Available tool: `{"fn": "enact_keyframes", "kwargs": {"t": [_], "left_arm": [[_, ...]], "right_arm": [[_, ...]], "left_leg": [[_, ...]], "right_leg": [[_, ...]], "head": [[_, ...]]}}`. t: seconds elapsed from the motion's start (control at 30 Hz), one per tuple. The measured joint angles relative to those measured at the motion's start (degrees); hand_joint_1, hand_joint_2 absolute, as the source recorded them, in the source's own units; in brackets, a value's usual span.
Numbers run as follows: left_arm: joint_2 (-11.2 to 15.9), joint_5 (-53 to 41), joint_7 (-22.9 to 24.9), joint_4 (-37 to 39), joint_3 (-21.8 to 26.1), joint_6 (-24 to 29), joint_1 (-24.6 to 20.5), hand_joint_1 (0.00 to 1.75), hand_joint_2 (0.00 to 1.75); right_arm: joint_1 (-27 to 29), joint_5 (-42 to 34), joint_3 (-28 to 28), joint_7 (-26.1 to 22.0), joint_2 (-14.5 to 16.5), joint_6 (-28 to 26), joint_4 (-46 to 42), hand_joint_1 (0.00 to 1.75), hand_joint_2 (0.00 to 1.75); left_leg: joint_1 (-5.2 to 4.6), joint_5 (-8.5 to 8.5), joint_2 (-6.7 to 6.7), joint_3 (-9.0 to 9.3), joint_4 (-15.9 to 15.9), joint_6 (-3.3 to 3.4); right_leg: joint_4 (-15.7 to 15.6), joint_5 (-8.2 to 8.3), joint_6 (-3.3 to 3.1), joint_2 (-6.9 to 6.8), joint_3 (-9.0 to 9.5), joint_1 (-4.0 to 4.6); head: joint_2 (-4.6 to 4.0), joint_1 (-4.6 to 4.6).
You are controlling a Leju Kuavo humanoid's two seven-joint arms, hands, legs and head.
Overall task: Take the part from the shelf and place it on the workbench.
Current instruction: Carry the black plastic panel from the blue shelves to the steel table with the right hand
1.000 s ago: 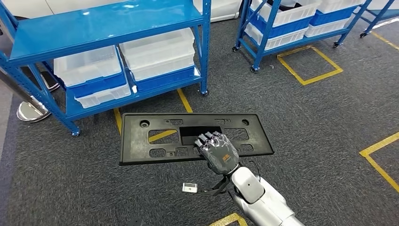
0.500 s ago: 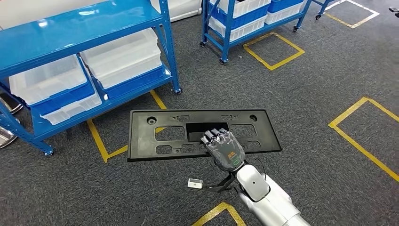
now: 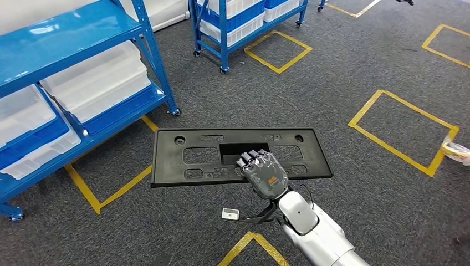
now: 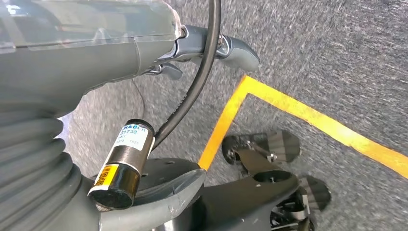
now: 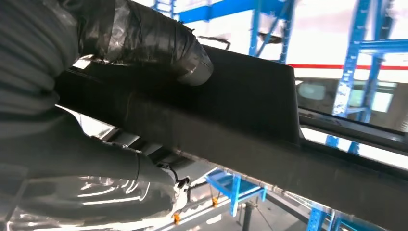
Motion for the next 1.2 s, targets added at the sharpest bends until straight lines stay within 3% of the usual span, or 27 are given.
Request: {"fn": "enact_keyframes", "kwargs": {"t": [0.03, 0.1, 0.17, 0.2, 0.23, 0.27, 0.33, 0.4, 0.47, 0.5, 0.57, 0.63, 0.67, 0.7, 0.73, 0.77, 0.83, 0.9, 0.97, 1.0, 1.07, 1.13, 1.2], "left_arm": [[-0.25, -0.18, 0.19, -0.01, -0.08, -0.01, 0.00, 0.00, 1.75], [-0.65, -0.38, 0.37, -0.01, -0.23, -0.05, 0.14, 0.00, 1.75], [-0.82, -0.45, 0.37, -0.01, -0.45, -0.03, 0.34, 0.00, 1.75], [-0.86, -0.47, 0.37, -0.01, -0.56, 0.00, 0.36, 0.00, 1.75], [-0.90, -0.48, 0.37, -0.01, -0.64, 0.00, 0.28, 0.00, 1.75], [-0.95, -0.44, 0.34, -0.01, -0.70, 0.03, 0.14, 0.00, 1.75], [-1.11, -0.35, 0.23, -0.01, -0.73, 0.13, -0.23, 0.00, 1.75], [-1.27, -0.32, 0.21, -0.01, -0.75, 0.37, -0.55, 0.00, 1.75], [-1.42, -0.47, 0.46, -0.02, -0.88, 0.82, -0.79, 0.00, 1.75], [-1.47, -0.70, 0.70, -0.02, -1.00, 1.22, -0.90, 0.00, 1.75], [-1.52, -1.28, 1.19, -0.02, -1.40, 2.35, -0.99, 0.00, 1.75], [-1.52, -1.54, 1.60, -0.01, -1.79, 3.32, -0.81, 0.00, 1.75], [-1.52, -1.55, 1.78, -0.01, -1.92, 3.64, -0.66, 0.00, 1.75], [-1.52, -1.63, 1.95, -0.01, -2.03, 3.96, -0.56, 0.00, 1.75], [-1.52, -1.76, 2.08, -0.01, -2.17, 4.23, -0.51, 0.00, 1.75], [-1.51, -1.92, 2.17, -0.01, -2.34, 4.52, -0.53, 0.00, 1.75], [-1.46, -2.22, 2.24, -0.01, -2.70, 5.02, -0.65, 0.00, 1.75], [-1.44, -2.66, 2.28, -0.01, -3.04, 5.35, -0.85, 0.00, 1.75], [-1.48, -3.29, 2.38, -0.01, -3.54, 5.55, -1.08, 0.00, 1.75], [-1.52, -3.53, 2.41, -0.01, -3.83, 5.68, -1.19, 0.00, 1.75], [-1.65, -3.85, 2.48, -0.01, -4.35, 5.94, -1.38, 0.00, 1.75], [-1.75, -4.25, 2.67, -0.01, -4.82, 6.39, -1.37, 0.00, 1.75], [-1.79, -4.59, 2.80, -0.01, -5.37, 7.11, -1.28, 0.00, 1.75]], "right_arm": [[-0.04, -0.04, -0.01, 0.03, -0.11, 0.02, -0.03, 1.68, 1.75], [-0.21, -0.15, -0.02, 0.07, -0.24, 0.05, -0.08, 1.68, 1.75], [-0.13, -0.34, -0.02, 0.07, -0.33, 0.23, -0.09, 1.68, 1.75], [-0.03, -0.45, -0.02, 0.05, -0.43, 0.34, -0.09, 1.68, 1.75], [0.04, -0.57, -0.03, 0.04, -0.55, 0.42, -0.09, 1.68, 1.75], [0.07, -0.65, -0.03, 0.04, -0.67, 0.46, -0.18, 1.68, 1.75], [0.02, -0.73, -0.07, 0.05, -0.79, 0.44, -0.62, 1.68, 1.75], [-0.01, -0.74, -0.15, 0.09, -0.91, 0.43, -1.24, 1.68, 1.75], [0.10, -0.73, -0.33, 0.17, -1.17, 0.46, -1.71, 1.68, 1.75], [0.19, -0.72, -0.45, 0.25, -1.33, 0.51, -1.93, 1.68, 1.75], [0.34, -0.70, -0.62, 0.48, -1.48, 0.65, -2.34, 1.68, 1.75], [0.63, -0.63, -0.66, 0.77, -1.49, 0.65, -2.46, 1.68, 1.75], [0.92, -0.57, -0.66, 0.91, -1.50, 0.57, -2.46, 1.68, 1.75], [1.26, -0.49, -0.66, 1.01, -1.52, 0.50, -2.45, 1.68, 1.75], [1.57, -0.42, -0.67, 1.09, -1.55, 0.46, -2.45, 1.68, 1.75], [1.78, -0.38, -0.67, 1.11, -1.56, 0.45, -2.45, 1.68, 1.75], [1.90, -0.33, -0.68, 1.18, -1.53, 0.50, -2.49, 1.68, 1.75], [1.93, -0.33, -0.72, 1.27, -1.45, 0.56, -2.63, 1.68, 1.75], [2.06, -0.33, -0.84, 1.30, -1.41, 0.59, -2.76, 1.68, 1.75], [2.13, -0.33, -0.93, 1.30, -1.42, 0.61, -2.78, 1.68, 1.75], [2.07, -0.32, -1.07, 1.28, -1.44, 0.64, -2.82, 1.68, 1.75], [1.99, -0.31, -1.11, 1.26, -1.43, 0.71, -2.88, 1.68, 1.75], [2.10, -0.31, -1.12, 1.25, -1.45, 0.88, -2.90, 1.68, 1.75]], "left_leg": [[0.13, 0.29, 0.89, 0.20, -0.48, 0.31], [0.13, 0.52, 2.70, 0.39, -0.90, 0.71], [0.05, 0.44, 4.60, 0.36, -0.85, 0.77], [0.04, 0.39, 5.48, 0.35, -0.82, 0.72], [0.05, 0.31, 6.29, 0.37, -0.78, 0.62], [0.06, 0.19, 7.04, 0.45, -0.73, 0.47], [-0.13, -0.17, 8.36, 0.65, -0.59, -0.03], [-0.40, -0.42, 9.42, 0.81, -0.53, -0.69], [-0.44, -0.61, 10.46, 0.93, -0.62, -1.39], [-0.34, -1.06, 10.11, 0.93, -0.29, -1.68], [-0.05, -3.58, 7.58, -0.41, 3.27, -2.01], [0.10, -7.15, 4.78, -3.74, 10.75, -2.08], [0.10, -8.15, 4.26, -5.42, 14.04, -2.12], [0.10, -8.04, 4.05, -6.37, 15.56, -2.12], [0.11, -6.80, 3.94, -6.33, 14.94, -2.07], [0.12, -4.72, 3.65, -5.30, 12.25, -1.94], [0.26, -1.17, 1.31, -2.37, 5.00, -1.56], [0.28, -0.38, -0.60, -0.93, 1.44, -1.27], [0.17, -0.33, 0.06, -0.75, 0.97, -0.86], [0.21, -0.08, 0.75, -0.62, 0.62, -0.47], [0.36, 0.42, 2.23, -0.37, -0.09, 0.32], [0.16, 0.50, 3.79, -0.31, -0.24, 0.68], [0.05, 0.38, 5.42, -0.34, -0.20, 0.74]], "right_leg": [[1.30, -0.89, 0.31, -1.61, -0.65, 0.21], [7.14, -4.14, 0.88, -5.47, -3.41, 0.32], [13.36, -6.50, 1.41, -6.89, -6.34, -0.17], [14.12, -6.30, 1.62, -7.18, -6.61, -0.43], [12.71, -5.16, 1.75, -7.49, -5.76, -0.66], [9.32, -3.39, 1.77, -8.12, -3.82, -0.80], [1.73, -0.89, 1.39, -10.77, 0.27, -0.49], [-1.20, -0.42, 0.68, -11.97, 1.67, 0.10], [-1.34, -0.12, -0.05, -10.56, 1.54, 0.20], [-1.65, 0.07, -0.41, -9.91, 1.64, 0.09], [-2.24, 0.44, -1.22, -8.57, 1.91, -0.24], [-2.30, 0.53, -1.64, -7.14, 1.92, -0.17], [-2.24, 0.53, -1.71, -6.29, 1.90, -0.09], [-2.12, 0.53, -1.73, -5.39, 1.88, -0.01], [-1.93, 0.51, -1.71, -4.46, 1.84, 0.03], [-1.67, 0.45, -1.64, -3.56, 1.80, 0.04], [-0.97, 0.26, -1.34, -2.00, 1.48, 0.04], [-0.53, 0.34, -0.68, -0.70, 0.79, -0.11], [-0.68, 0.77, 0.16, 0.55, 0.28, -0.31], [-0.54, 0.71, 0.44, 0.14, 0.11, -0.31], [2.36, -1.14, 0.89, -2.87, -1.32, -0.12], [9.26, -4.72, 1.28, -6.14, -4.53, -0.17], [14.42, -6.33, 1.66, -7.02, -6.87, -0.51]], "head": [[0.00, 0.14], [0.00, 0.42], [0.00, 0.47], [0.00, 0.47], [0.00, 0.48], [0.00, 0.47], [0.00, 0.44], [0.00, 0.41], [0.00, 0.40], [0.00, 0.38], [0.00, 0.36], [0.00, 0.35], [0.00, 0.34], [0.00, 0.34], [0.00, 0.34], [0.00, 0.34], [0.00, 0.36], [0.00, 0.37], [0.00, 0.35], [0.00, 0.35], [0.00, 0.54], [0.00, 0.72], [0.00, 0.72]]}}
